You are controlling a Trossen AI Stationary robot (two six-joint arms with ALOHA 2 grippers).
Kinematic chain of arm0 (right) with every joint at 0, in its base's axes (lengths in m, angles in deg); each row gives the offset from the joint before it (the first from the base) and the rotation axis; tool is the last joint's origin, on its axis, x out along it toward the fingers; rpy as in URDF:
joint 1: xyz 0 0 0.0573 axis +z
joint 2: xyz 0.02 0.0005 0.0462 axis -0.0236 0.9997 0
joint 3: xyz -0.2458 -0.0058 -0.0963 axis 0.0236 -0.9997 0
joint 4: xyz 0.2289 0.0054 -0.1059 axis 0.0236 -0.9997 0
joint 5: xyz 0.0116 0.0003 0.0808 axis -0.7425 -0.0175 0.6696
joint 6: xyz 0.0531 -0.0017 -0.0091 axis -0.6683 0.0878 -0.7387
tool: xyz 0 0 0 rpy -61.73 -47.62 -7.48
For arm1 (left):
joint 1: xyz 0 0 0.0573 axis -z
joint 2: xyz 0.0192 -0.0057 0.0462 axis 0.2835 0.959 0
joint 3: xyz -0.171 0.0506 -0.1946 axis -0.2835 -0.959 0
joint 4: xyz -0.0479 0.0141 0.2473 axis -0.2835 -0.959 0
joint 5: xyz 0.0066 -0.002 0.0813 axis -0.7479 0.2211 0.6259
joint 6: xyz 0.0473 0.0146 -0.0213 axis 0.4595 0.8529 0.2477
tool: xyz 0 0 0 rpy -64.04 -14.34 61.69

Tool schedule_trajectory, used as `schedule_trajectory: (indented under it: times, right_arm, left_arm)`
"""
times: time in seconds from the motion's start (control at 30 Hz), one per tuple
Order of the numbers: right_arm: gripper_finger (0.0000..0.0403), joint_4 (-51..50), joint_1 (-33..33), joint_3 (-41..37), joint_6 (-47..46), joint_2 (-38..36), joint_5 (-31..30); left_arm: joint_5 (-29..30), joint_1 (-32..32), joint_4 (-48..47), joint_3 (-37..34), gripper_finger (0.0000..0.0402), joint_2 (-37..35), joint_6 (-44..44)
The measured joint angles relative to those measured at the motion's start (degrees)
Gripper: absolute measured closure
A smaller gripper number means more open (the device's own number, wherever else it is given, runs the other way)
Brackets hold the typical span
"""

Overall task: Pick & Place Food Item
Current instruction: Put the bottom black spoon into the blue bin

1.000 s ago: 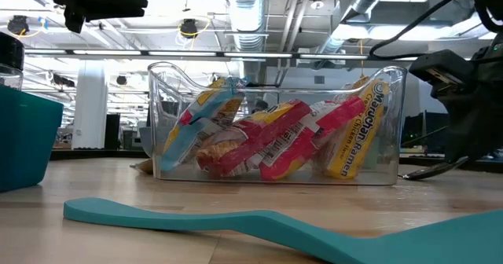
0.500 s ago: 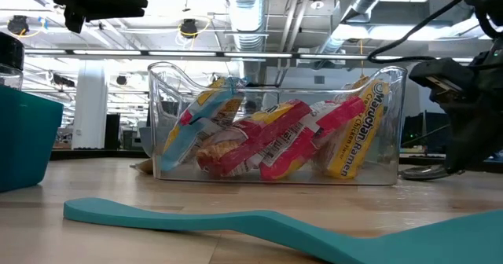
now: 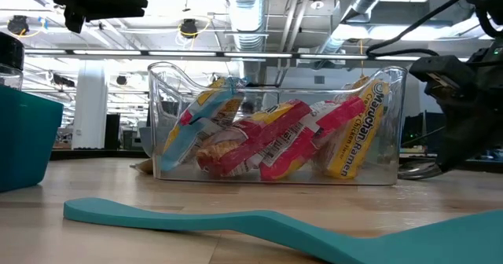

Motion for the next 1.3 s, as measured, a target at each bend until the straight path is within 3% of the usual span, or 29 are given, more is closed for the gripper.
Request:
schedule_trajectory:
  times: [0.4,0.7,1.07,1.3]
  right_arm:
    - [0.0403,-1.56,-0.02,1.07,5.28,0.02,-1.81]
    - [0.0403,-9.38,-0.02,4.47,6.02,0.04,-3.40]
    - [0.0403,-18.37,1.93,9.02,5.90,0.04,-8.30]
    - [0.0403,-23.44,2.36,11.34,3.50,0.02,-14.81]
  left_arm:
    - [0.00,0.01,0.00,0.00,0.0302,0.00,0.00]
    - [-0.01,-0.01,0.00,0.00,0.0302,0.00,0.00]
    - [0.01,-0.01,0.00,0.00,0.0302,0.00,0.00]
    - [0.00,0.00,0.00,0.00,0.0302,0.00,0.00]
